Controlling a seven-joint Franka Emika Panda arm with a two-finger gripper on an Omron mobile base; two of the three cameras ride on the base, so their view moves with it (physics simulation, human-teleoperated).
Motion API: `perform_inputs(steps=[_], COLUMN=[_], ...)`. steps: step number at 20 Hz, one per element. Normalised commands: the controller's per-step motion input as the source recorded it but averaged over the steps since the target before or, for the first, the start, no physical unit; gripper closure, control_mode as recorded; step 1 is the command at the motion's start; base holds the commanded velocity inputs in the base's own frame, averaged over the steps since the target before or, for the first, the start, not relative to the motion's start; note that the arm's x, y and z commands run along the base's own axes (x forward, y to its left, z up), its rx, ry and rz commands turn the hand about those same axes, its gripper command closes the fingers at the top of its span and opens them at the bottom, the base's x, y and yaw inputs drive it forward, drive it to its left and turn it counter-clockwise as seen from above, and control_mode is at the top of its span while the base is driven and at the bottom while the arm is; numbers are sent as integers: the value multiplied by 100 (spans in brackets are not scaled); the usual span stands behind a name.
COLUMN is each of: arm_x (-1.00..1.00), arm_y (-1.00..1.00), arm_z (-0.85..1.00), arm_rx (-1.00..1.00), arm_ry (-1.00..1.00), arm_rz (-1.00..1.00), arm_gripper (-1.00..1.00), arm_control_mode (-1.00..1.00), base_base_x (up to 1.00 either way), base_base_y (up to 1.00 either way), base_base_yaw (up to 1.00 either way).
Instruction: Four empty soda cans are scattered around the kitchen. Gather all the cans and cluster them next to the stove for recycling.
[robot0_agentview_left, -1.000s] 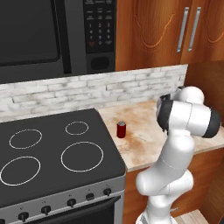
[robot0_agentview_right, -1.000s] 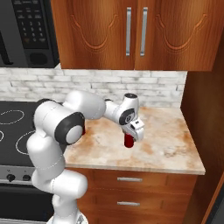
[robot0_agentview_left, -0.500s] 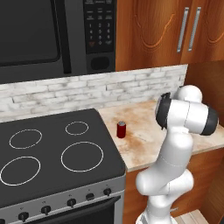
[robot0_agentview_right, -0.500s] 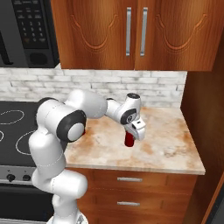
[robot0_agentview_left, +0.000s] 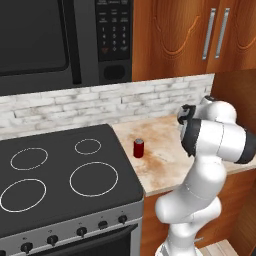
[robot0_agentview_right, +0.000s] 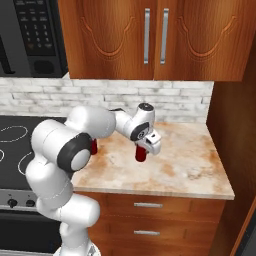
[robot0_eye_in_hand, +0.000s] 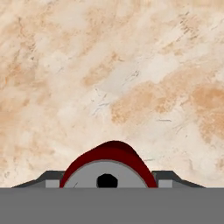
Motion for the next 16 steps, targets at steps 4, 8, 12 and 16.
perform_inputs(steps=[4,8,12,16], arm_x=[0,-2,-4,4], arm_y=[54,60,90,87], arm_z=[11,2,-5,0], arm_rx=[-4,0,-6,-11], arm_ry=[-18,-18,4,8], arm_rz=[32,16,10,4], arm_gripper=[100,100,100,100], arm_control_mode=[-100,-100,-100,-100], base_base_x=[0,0,0,0], base_base_y=[0,0,0,0], base_base_yaw=[0,0,0,0])
